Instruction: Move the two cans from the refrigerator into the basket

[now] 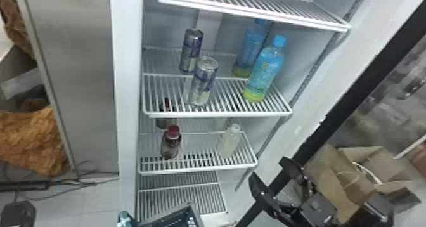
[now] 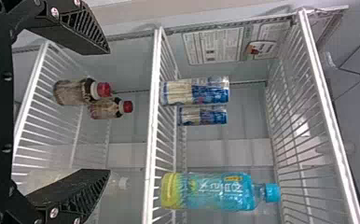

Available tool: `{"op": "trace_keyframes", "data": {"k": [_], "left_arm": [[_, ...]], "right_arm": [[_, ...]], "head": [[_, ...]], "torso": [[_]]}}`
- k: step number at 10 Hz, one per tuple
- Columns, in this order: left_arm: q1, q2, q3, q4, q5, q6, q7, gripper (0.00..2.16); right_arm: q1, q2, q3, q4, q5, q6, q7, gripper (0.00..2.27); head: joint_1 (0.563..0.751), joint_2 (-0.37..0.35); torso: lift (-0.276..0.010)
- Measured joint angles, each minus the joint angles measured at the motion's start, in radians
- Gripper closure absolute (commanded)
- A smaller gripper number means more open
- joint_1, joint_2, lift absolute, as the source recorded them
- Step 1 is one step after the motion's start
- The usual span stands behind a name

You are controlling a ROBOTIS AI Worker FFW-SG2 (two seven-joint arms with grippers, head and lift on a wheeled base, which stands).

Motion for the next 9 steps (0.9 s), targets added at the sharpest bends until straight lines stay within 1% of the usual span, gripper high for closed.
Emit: {"op": "trace_keyframes", "data": {"k": [2, 5, 9], "left_arm": [[-0.001, -0.001, -0.001, 0.000, 0.002, 0.000, 0.000, 1.20], [-0.005, -0.002, -0.003, 0.000, 0.002, 0.000, 0.000, 1.20], [-0.005, -0.002, -0.002, 0.000, 0.002, 0.000, 0.000, 1.20]], "right_arm": [[-0.041, 0.001, 0.020, 0.009, 0.008, 0.007, -0.001, 0.13], [-0.103, 0.013, 0.026, 0.020, 0.020, 0.010, -0.014, 0.14], [-0.187, 0.014, 0.043, 0.048, 0.045, 0.014, -0.033, 0.14]], "head": [[0.695, -0.350], [0.695, -0.350], [0.695, -0.350]], "torso": [[-0.035], [-0.035], [-0.035]]}}
